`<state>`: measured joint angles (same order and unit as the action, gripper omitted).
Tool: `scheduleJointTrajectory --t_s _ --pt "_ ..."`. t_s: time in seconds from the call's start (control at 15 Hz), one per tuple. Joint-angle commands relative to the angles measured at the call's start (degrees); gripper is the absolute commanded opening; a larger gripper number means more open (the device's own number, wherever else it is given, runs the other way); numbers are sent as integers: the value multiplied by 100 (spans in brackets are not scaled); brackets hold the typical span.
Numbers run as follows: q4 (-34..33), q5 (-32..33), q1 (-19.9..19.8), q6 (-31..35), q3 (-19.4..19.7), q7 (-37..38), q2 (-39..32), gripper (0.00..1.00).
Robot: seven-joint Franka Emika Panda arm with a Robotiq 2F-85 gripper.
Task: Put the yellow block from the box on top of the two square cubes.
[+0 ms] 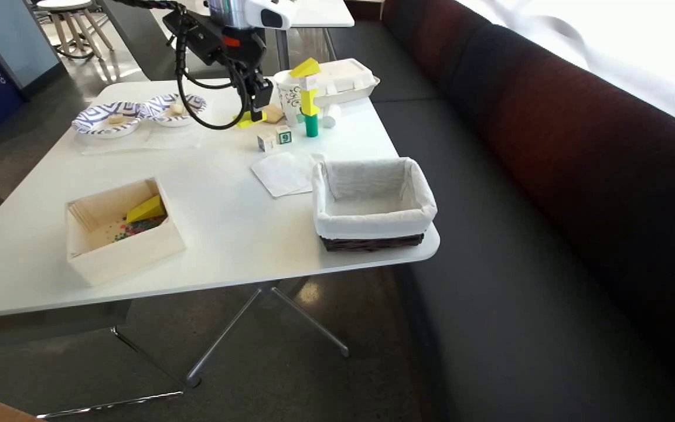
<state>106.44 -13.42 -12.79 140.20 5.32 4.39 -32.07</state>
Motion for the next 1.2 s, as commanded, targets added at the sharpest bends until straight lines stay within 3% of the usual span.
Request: scheduleJointTrajectory --t_s 0.0,0.27,0.33,1.13 --pt "-101 -7 -7 -12 10 -5 -83 33" --pt "-105 -5 -7 -12 11 -6 -64 33" --pt "-105 -5 -6 -12 11 -6 -62 8" --pt "-1007 76 85 -76 70 347 -869 8"
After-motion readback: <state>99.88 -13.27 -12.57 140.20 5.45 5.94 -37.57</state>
